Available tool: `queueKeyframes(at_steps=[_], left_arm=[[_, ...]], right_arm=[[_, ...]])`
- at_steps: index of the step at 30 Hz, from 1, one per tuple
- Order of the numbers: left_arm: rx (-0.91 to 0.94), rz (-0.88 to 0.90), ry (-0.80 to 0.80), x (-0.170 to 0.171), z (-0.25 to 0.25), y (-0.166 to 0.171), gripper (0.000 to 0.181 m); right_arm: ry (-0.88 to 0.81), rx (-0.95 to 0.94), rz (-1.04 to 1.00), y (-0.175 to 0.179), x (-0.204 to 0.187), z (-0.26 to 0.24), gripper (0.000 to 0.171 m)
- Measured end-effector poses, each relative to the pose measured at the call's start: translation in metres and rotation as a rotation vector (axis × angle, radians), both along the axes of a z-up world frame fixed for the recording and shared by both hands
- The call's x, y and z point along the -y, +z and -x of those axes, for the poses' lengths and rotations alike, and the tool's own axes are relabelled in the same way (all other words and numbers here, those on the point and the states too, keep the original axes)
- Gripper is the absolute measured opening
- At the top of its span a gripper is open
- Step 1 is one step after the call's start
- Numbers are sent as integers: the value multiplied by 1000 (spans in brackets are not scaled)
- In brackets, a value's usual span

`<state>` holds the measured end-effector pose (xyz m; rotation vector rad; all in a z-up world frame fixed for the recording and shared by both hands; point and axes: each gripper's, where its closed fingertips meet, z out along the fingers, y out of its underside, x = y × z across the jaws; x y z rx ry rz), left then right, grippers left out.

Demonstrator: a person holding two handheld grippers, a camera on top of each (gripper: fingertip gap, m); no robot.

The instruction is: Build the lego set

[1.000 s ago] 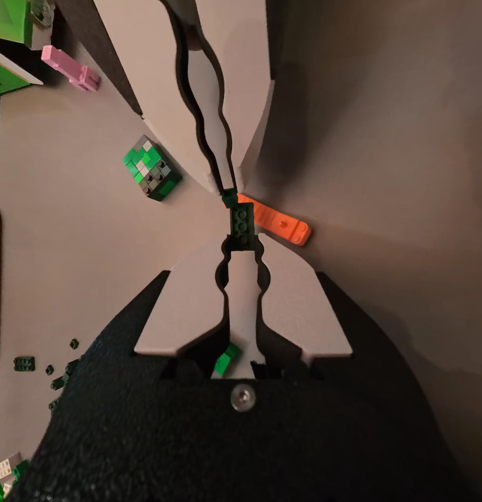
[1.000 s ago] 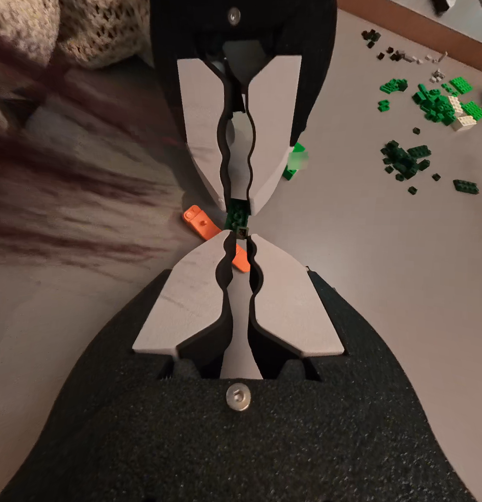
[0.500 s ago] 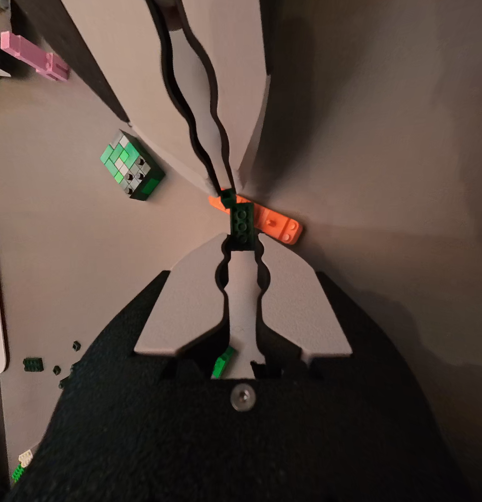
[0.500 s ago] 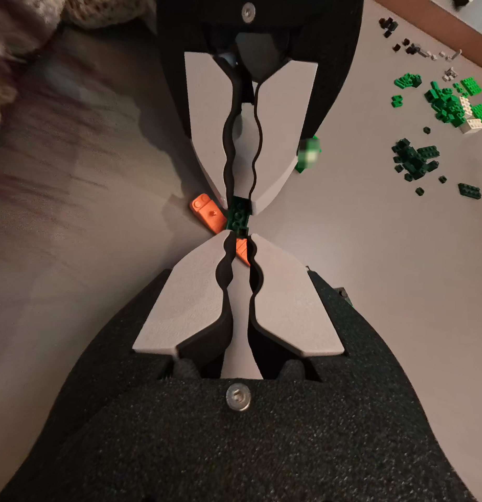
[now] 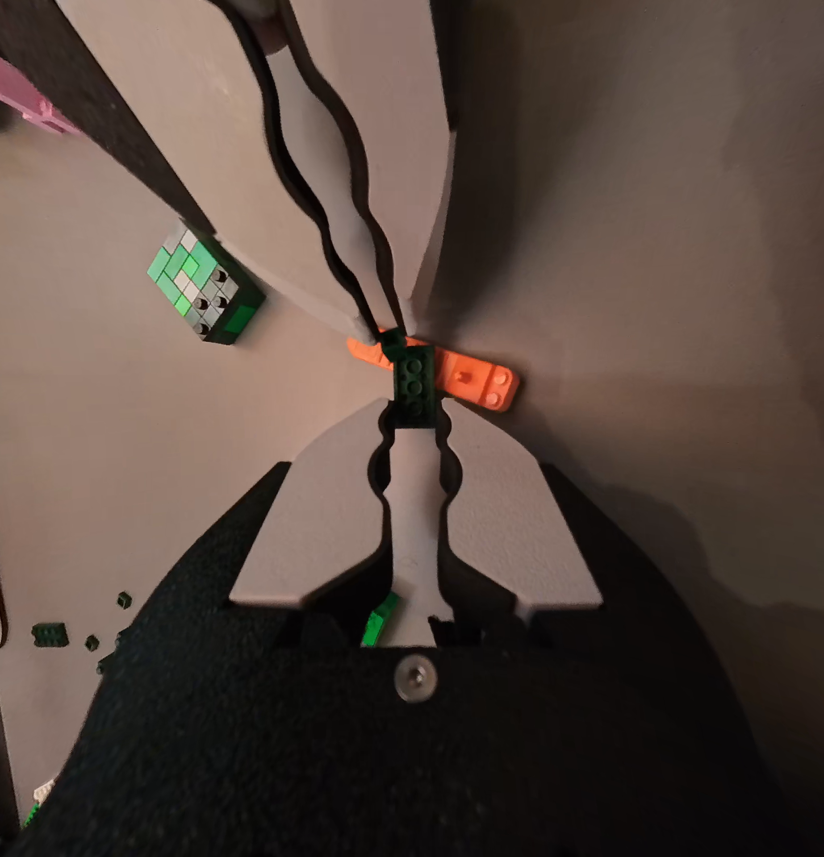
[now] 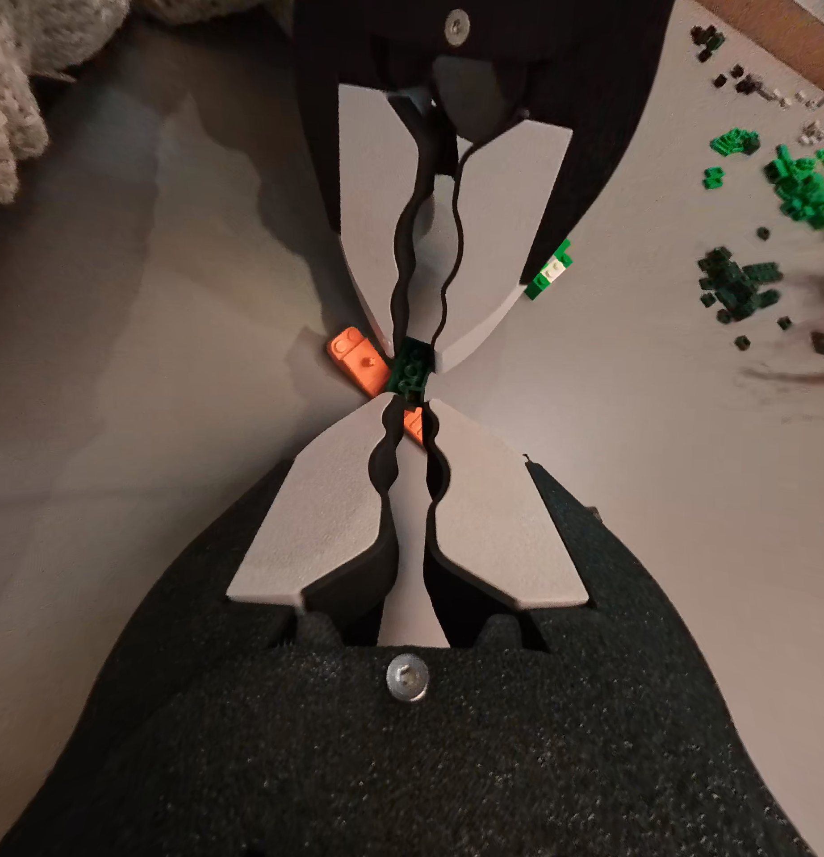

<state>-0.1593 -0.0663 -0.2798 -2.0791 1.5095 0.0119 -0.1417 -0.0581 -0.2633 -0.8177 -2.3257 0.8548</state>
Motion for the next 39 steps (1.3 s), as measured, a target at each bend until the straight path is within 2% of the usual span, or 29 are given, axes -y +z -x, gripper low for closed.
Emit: queueKeyframes(at_steps=[15, 23, 26, 29, 33, 39], left_arm=[[-5, 5, -3, 1, -1, 0, 17], [7, 0, 45, -2, 2, -1, 17], [15, -24, 87, -6, 10, 1, 33], [123, -61, 107, -9, 12, 12, 39], [320, -128, 62, -9, -3, 33, 35], [248, -196, 39, -15, -7, 28, 20]], right_arm=[[11, 44, -26, -3, 2, 1, 7], [1, 59, -33, -4, 1, 1, 7], [-2, 53, -20, -4, 0, 1, 7], [-13, 37, -11, -2, -2, 2, 7], [-22, 17, 3, 1, -4, 3, 7], [-25, -3, 26, 6, -3, 4, 7]])
